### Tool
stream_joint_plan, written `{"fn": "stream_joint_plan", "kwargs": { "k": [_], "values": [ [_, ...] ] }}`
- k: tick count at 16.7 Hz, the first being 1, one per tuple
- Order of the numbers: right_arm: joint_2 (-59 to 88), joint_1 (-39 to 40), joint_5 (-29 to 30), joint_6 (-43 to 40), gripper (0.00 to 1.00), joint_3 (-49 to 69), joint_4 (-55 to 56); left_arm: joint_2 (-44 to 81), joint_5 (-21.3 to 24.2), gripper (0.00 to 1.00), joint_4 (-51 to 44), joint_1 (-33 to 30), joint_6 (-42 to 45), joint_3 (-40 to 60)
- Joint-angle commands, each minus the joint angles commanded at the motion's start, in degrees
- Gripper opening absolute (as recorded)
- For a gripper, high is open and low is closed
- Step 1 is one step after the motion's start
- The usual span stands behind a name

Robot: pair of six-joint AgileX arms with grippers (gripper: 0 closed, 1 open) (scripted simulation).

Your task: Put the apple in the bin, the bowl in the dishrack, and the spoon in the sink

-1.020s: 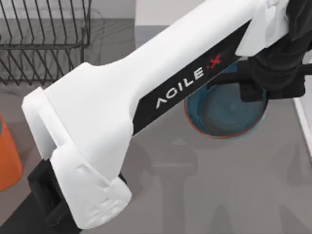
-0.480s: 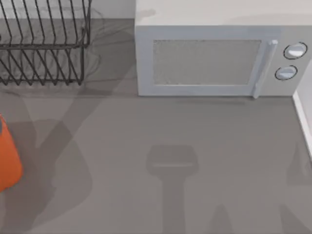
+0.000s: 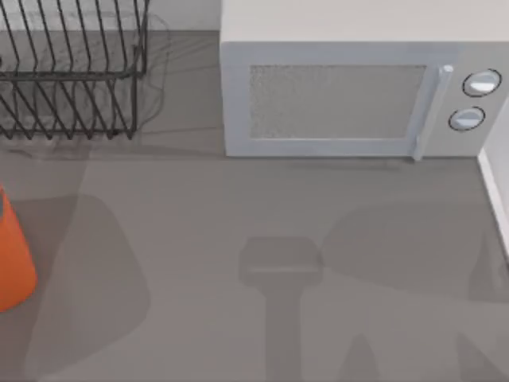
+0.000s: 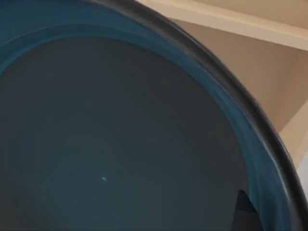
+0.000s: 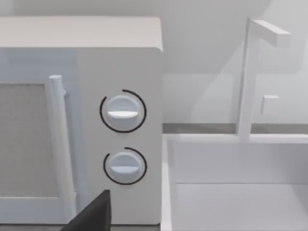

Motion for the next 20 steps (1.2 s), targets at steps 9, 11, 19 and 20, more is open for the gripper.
{"fn": "stream_joint_plan", "kwargs": {
  "k": [9,11,19,20],
  "values": [
    [0.0,0.0,0.0,0.0,1.00,0.0,0.0,-11.9,9.8,0.00,9.3,13.1,13.5,-18.6],
    [0.0,0.0,0.0,0.0,1.00,0.0,0.0,-11.9,9.8,0.00,9.3,13.1,13.5,-18.6],
    [0.0,0.0,0.0,0.0,1.00,0.0,0.0,-3.0,8.9,0.00,18.3,12.0,13.5,-19.0],
    [0.0,0.0,0.0,0.0,1.00,0.0,0.0,0.1,8.7,0.00,21.9,11.7,13.5,-19.3]
  ]
}}
